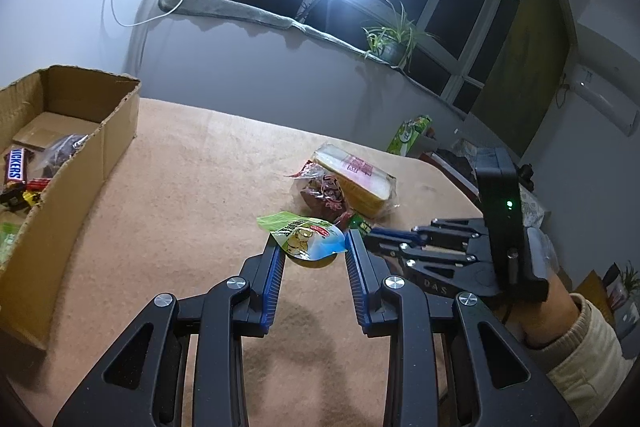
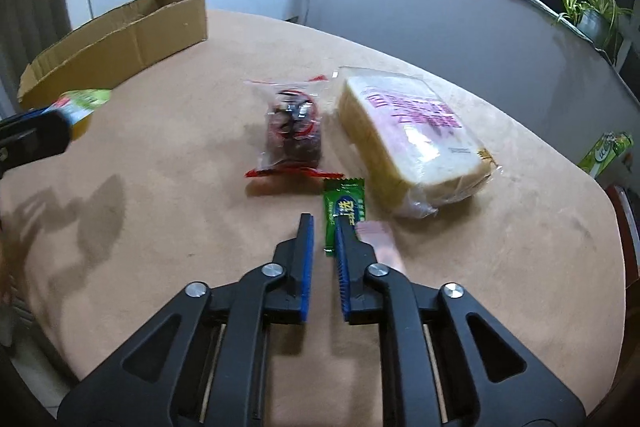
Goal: Organize snacks
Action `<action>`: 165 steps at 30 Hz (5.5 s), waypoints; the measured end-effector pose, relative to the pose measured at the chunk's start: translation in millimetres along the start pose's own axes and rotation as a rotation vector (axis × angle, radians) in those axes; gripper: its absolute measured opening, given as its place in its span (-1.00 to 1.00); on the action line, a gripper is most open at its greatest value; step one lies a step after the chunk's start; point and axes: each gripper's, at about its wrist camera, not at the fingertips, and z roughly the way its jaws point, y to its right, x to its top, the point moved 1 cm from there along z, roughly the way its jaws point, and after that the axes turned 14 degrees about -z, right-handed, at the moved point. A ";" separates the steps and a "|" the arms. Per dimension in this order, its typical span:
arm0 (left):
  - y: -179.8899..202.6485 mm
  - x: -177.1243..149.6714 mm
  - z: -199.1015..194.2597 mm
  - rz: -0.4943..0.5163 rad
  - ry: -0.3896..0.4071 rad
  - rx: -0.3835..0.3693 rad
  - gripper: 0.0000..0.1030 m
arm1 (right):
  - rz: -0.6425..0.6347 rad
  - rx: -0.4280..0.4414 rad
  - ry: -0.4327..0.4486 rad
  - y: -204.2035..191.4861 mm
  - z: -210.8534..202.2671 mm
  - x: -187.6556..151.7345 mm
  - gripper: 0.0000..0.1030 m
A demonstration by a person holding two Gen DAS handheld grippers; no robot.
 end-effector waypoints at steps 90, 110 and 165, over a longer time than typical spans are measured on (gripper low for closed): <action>-93.1 45.4 -128.0 -0.065 0.322 0.477 0.58 | 0.028 0.157 0.410 -140.1 -35.5 120.2 0.65; 1.9 25.5 -48.1 0.098 0.157 0.322 0.58 | 0.185 -0.003 0.288 -43.7 -50.6 19.3 0.76; 49.4 6.8 92.2 0.165 -0.142 0.205 -0.04 | 0.256 -0.007 0.101 50.7 -32.1 -43.6 -0.61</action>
